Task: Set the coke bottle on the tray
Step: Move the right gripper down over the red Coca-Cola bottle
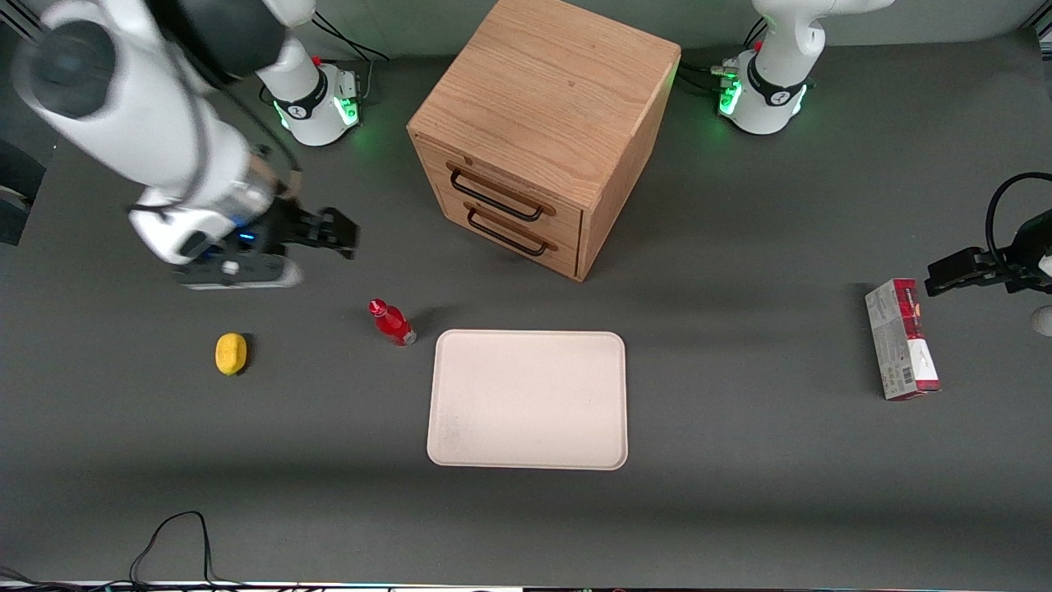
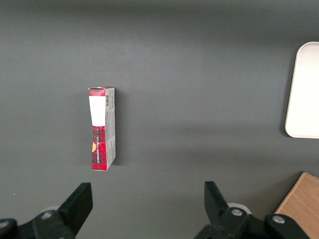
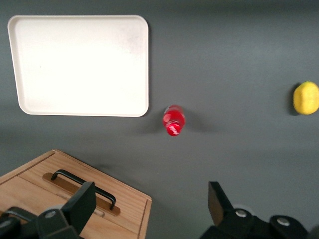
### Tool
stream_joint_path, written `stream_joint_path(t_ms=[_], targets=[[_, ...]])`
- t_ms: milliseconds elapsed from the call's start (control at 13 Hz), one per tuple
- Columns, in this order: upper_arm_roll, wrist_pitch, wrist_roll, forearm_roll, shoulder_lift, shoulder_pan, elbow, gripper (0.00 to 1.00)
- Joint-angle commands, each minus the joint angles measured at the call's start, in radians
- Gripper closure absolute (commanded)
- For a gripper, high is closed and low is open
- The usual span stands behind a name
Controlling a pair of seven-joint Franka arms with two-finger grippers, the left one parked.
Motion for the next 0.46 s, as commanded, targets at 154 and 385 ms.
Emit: stream_joint_path(t_ms=[154, 385], targets=[[0.003, 0.136, 0.014, -0.054, 0.043, -0.014, -0.119, 0.0], [-0.004, 0.42, 0.017, -0.059, 0.033, -0.017, -0.358, 0.0]])
